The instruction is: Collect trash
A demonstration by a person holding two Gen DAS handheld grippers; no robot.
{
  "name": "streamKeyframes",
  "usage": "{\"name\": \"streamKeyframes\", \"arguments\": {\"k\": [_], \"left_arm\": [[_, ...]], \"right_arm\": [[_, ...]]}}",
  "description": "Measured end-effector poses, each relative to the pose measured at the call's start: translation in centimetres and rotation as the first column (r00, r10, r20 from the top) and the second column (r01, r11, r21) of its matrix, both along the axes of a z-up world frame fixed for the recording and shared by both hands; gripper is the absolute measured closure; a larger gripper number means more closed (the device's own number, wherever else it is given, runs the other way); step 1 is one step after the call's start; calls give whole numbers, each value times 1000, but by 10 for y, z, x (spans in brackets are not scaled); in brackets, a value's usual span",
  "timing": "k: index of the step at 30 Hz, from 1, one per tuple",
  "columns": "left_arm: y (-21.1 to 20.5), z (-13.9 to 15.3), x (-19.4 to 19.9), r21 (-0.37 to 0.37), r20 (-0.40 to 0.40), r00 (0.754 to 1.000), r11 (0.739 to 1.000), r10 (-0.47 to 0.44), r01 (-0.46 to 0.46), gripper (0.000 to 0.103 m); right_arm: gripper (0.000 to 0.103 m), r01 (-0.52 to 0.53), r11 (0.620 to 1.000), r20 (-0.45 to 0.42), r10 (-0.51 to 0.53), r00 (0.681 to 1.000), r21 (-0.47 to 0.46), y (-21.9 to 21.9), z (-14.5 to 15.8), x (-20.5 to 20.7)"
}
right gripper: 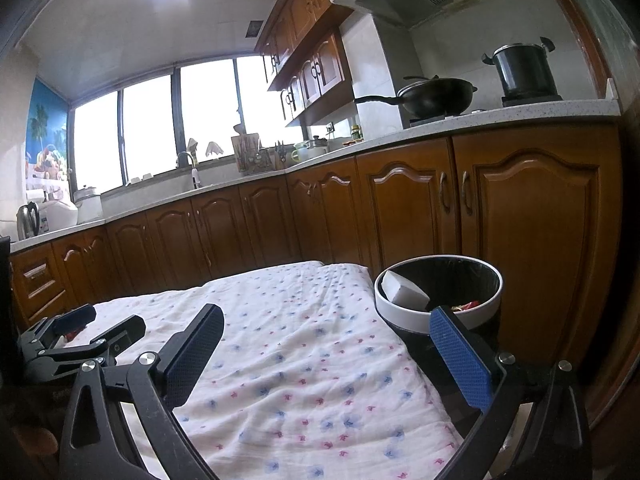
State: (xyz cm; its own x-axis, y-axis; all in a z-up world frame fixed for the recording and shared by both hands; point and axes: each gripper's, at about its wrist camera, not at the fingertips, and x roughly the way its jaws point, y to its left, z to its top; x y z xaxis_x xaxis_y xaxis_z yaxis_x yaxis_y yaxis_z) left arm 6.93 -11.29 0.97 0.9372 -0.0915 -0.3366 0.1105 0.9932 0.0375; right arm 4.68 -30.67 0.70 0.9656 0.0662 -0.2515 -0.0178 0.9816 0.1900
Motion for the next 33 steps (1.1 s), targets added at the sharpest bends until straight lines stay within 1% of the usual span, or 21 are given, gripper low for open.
{"name": "streamKeyframes", "arguments": {"k": [33], "left_arm": [[-2,2,-1,-2,-2,1000,1000,-11,11,0]], "right_arm": [[0,-1,1000,1,1,1000,0,0,0,0]]}}
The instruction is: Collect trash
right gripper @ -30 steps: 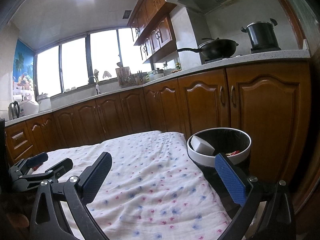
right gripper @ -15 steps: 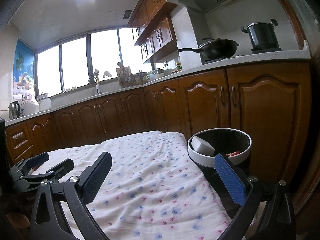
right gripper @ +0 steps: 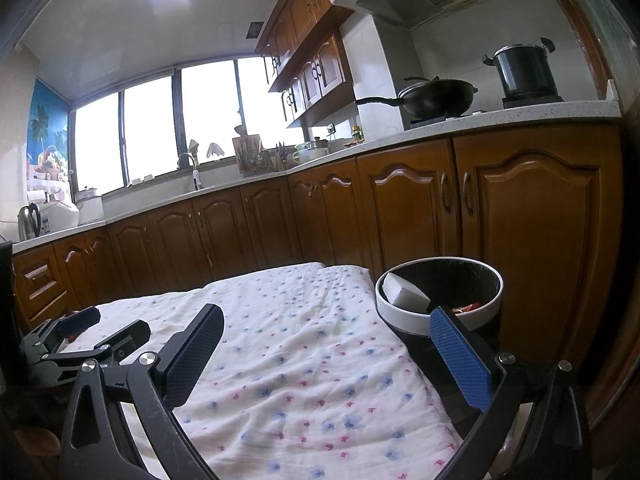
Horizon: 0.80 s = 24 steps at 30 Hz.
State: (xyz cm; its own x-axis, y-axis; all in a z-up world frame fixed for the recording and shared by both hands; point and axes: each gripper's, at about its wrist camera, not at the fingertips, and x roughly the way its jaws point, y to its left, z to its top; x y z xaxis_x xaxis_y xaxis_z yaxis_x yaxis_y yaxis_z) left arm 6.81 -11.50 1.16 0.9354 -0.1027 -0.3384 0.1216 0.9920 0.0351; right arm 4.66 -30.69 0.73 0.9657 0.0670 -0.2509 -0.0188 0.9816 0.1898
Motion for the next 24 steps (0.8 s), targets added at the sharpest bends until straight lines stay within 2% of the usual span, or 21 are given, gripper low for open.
{"name": "streamKeyframes", "arguments": {"k": [24], "left_arm": [[8,-6,10,2,-14,1000,1000,-20,20,0]], "right_arm": [[0,-7,1000,-23,7,1000,9,5,-1,7]]}}
